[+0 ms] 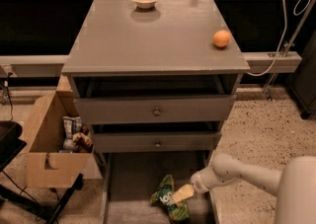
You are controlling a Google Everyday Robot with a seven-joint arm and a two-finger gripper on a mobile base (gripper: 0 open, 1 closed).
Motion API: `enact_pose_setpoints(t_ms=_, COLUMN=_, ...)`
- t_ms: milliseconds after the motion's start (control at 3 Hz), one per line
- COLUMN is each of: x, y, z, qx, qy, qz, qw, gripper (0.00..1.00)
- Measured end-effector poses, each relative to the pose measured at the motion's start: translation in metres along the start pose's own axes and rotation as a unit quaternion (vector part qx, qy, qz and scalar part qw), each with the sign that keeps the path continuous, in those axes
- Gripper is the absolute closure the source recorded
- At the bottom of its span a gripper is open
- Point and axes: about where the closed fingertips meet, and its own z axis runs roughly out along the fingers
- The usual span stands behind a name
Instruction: Place green rice chip bag into bottom drawer
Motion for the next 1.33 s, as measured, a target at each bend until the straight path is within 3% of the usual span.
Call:
enact_pose_setpoints(t_ms=333, x=0.003, y=0.04, z=-0.057, qx=0.001, qy=0.024, qz=-0.047, qw=0.9986, gripper=0.0)
enact_pose_setpoints(t_ms=667, x=-0.008, y=0.065, z=-0.124, qx=-0.006, qy=0.025, qz=-0.095, qw=0.9952, gripper=0.0)
enact_pose_setpoints(t_ms=1000, x=-0.032, y=0.08, z=-0.208, qx=-0.021, qy=-0.009, qz=-0.13, qw=0.9913, gripper=0.0)
enact_pose_setpoints(t_ms=1333, x=-0.052, y=0.087, z=-0.257, qx=-0.025, qy=-0.049, qz=-0.127, qw=0.9904, gripper=0.0)
